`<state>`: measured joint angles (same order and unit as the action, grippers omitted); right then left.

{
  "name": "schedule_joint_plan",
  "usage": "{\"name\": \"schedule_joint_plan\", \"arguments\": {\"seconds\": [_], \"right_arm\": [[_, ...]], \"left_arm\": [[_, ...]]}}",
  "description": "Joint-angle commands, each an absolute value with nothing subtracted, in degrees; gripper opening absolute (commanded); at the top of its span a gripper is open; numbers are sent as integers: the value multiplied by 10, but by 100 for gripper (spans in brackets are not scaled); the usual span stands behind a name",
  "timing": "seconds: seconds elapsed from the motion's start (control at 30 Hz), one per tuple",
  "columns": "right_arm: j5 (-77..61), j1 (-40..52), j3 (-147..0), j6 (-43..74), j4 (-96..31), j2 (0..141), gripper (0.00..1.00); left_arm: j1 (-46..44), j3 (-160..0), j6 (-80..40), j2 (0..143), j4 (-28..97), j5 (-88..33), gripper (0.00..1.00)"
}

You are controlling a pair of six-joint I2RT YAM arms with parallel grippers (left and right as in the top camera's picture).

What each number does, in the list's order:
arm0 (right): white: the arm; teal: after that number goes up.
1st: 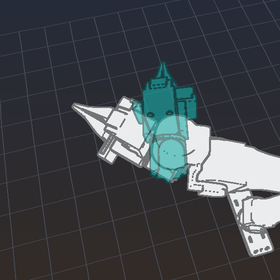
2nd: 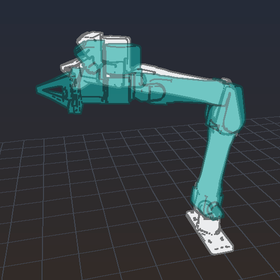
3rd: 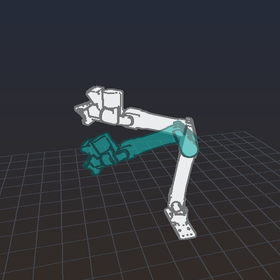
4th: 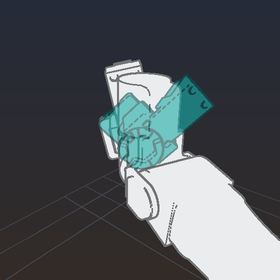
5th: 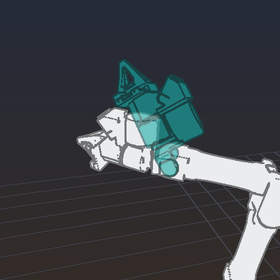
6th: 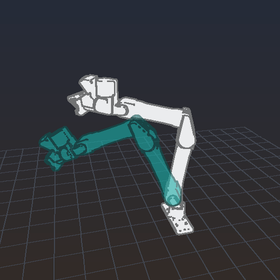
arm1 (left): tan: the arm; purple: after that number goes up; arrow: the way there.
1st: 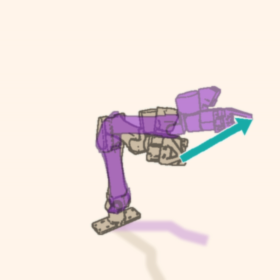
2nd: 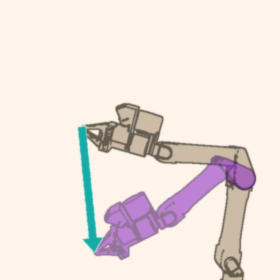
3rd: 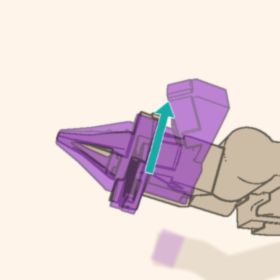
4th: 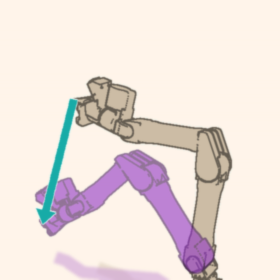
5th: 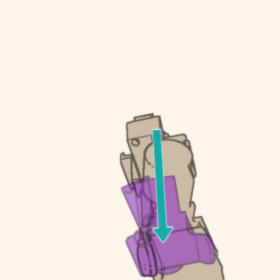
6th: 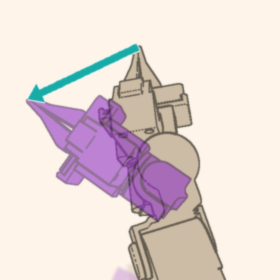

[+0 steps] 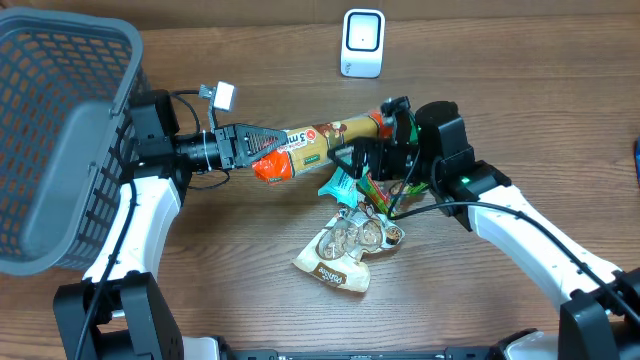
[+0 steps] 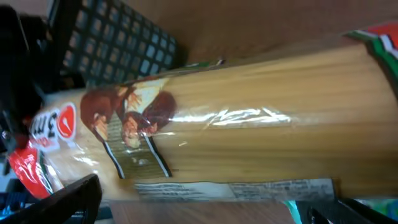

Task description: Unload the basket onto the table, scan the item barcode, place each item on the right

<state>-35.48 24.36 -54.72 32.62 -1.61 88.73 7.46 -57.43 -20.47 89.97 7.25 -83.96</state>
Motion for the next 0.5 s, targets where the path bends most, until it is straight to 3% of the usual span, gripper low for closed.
{"name": "schedule_joint_plan", "arguments": {"seconds": [0.0,0.27,0.47], "right_arm": [[-342,241,-547,374,17,903,100],[-342,242,-547,437,43,946,100],[-362,251,-547,485,175,985,100]], "left_arm": [[67,-599,-201,873,66,-894,4],[61,-599,-197,873,67,-879,4],[45,-599,-193,873,71,-871,5]]}}
